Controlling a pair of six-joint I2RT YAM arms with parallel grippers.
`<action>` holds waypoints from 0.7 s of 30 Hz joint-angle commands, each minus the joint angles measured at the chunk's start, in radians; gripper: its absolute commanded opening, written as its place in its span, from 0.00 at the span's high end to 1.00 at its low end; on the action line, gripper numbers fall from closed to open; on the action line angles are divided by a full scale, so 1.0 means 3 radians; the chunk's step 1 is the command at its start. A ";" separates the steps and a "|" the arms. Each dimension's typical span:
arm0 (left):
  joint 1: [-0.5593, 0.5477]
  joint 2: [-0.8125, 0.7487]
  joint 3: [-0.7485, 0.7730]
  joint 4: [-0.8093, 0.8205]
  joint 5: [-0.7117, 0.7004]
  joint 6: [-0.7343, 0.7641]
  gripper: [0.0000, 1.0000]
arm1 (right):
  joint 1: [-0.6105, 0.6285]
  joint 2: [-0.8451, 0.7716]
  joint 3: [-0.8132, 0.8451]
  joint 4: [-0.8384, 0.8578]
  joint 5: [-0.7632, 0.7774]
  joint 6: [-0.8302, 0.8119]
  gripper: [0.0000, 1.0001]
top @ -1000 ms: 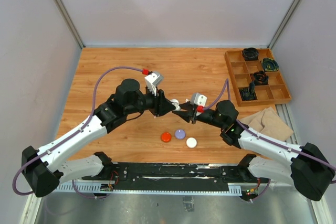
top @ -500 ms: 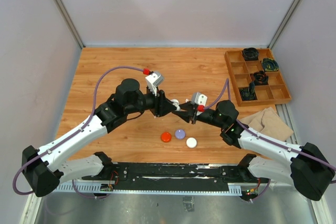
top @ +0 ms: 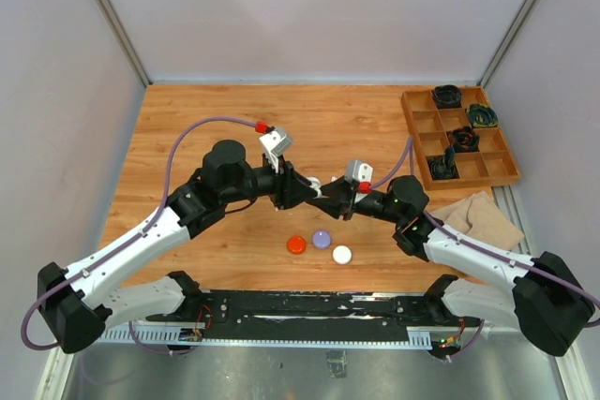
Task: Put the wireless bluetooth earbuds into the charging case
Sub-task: Place the earbud in the charging case.
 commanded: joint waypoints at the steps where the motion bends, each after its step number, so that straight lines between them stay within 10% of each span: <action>1: -0.0038 -0.0105 0.0035 0.0352 0.0202 0.0048 0.60 | -0.0033 0.0102 0.0127 0.0047 -0.0383 0.0167 0.91; 21: -0.0038 -0.0271 0.0015 -0.0059 -0.0147 -0.0054 0.60 | -0.0200 0.0207 0.0156 0.0114 -0.0355 0.0421 0.92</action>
